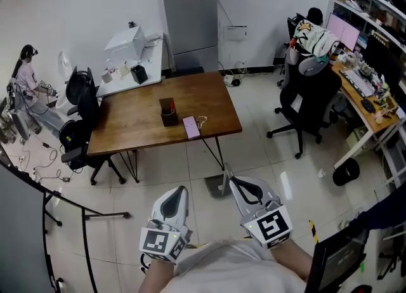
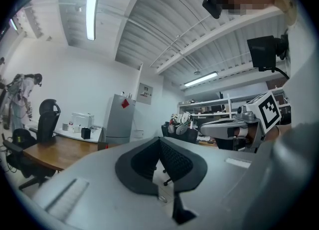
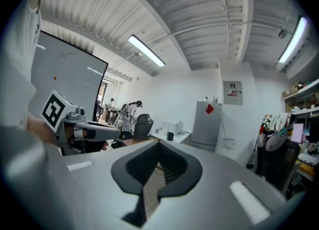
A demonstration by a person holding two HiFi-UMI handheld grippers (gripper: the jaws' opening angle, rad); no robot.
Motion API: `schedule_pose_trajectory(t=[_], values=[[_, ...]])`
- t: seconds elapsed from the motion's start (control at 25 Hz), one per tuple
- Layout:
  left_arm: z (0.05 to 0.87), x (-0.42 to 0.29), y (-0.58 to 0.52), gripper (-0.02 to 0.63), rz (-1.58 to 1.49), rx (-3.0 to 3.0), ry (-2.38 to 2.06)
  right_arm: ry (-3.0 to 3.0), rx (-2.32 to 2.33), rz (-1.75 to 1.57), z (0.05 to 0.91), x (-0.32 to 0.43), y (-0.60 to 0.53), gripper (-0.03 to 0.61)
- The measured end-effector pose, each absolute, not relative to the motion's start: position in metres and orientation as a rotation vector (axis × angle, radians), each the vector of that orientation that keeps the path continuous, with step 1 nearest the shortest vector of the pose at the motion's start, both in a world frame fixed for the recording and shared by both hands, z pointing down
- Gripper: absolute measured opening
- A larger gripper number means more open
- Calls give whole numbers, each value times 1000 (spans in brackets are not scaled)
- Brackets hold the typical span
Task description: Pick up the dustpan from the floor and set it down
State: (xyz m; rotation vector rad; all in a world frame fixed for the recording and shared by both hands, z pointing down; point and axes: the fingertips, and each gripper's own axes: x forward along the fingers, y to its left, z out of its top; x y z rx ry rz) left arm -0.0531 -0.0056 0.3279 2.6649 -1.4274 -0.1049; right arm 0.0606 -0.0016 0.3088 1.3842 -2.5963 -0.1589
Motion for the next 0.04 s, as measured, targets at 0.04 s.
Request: schedule_pose_trajectory(t=[0.04], values=[[328,-53,-5,14,-106,2670,-1424,-2601,1394,-164,308,61,-1,2]])
